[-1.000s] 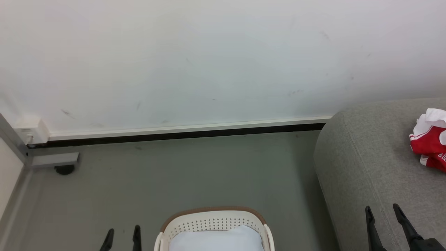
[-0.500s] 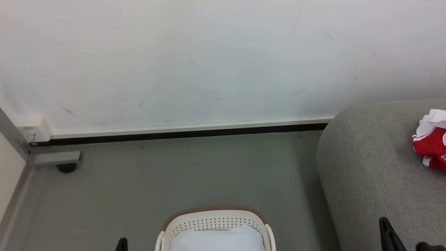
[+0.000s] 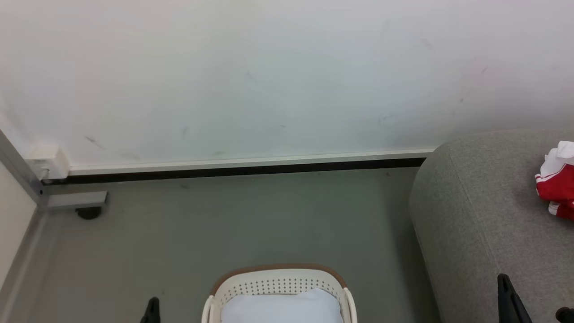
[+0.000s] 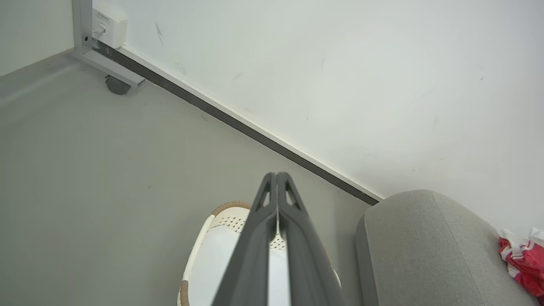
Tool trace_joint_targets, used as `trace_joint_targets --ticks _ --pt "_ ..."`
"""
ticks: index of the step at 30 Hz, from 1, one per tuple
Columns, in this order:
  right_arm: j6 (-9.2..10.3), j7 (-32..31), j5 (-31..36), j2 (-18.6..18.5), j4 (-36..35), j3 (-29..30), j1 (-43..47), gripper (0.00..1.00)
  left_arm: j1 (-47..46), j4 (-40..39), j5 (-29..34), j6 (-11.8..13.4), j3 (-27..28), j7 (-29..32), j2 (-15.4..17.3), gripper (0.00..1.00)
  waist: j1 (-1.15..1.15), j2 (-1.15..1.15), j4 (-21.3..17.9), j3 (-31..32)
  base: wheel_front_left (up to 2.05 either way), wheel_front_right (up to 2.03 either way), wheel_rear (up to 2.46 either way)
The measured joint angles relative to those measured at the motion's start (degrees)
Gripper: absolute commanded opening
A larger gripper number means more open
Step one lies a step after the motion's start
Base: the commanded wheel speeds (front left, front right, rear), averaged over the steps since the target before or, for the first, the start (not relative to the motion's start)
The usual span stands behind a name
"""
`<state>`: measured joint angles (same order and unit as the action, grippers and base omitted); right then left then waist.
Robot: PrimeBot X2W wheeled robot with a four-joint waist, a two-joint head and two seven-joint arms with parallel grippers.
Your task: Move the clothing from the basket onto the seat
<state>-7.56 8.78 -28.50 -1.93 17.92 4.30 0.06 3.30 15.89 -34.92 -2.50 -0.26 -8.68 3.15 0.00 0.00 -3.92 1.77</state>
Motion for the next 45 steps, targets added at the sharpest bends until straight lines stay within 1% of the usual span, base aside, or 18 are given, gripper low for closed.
trace_joint_targets --ticks 11,21,45 --pt "0.0 -2.41 -10.11 -0.08 -0.68 0.31 -1.12 0.0 -1.55 -0.3 -9.4 -0.6 1.09 2.25 -0.1 0.0 0.0 0.0 0.42 -0.2 0.0 0.0 0.0" --pt "0.0 -4.27 -18.28 -0.13 -1.16 0.65 -1.74 0.0 -2.73 -0.55 -16.73 -1.29 1.93 4.22 -0.15 0.0 0.0 0.0 0.8 -0.4 0.0 0.0 0.0" --pt "0.0 -8.33 -35.09 -0.3 -2.14 1.22 -3.42 0.0 -5.21 -0.98 -31.48 -2.58 3.74 8.22 -0.24 0.0 0.0 0.0 1.71 -0.85 0.0 0.0 0.0"
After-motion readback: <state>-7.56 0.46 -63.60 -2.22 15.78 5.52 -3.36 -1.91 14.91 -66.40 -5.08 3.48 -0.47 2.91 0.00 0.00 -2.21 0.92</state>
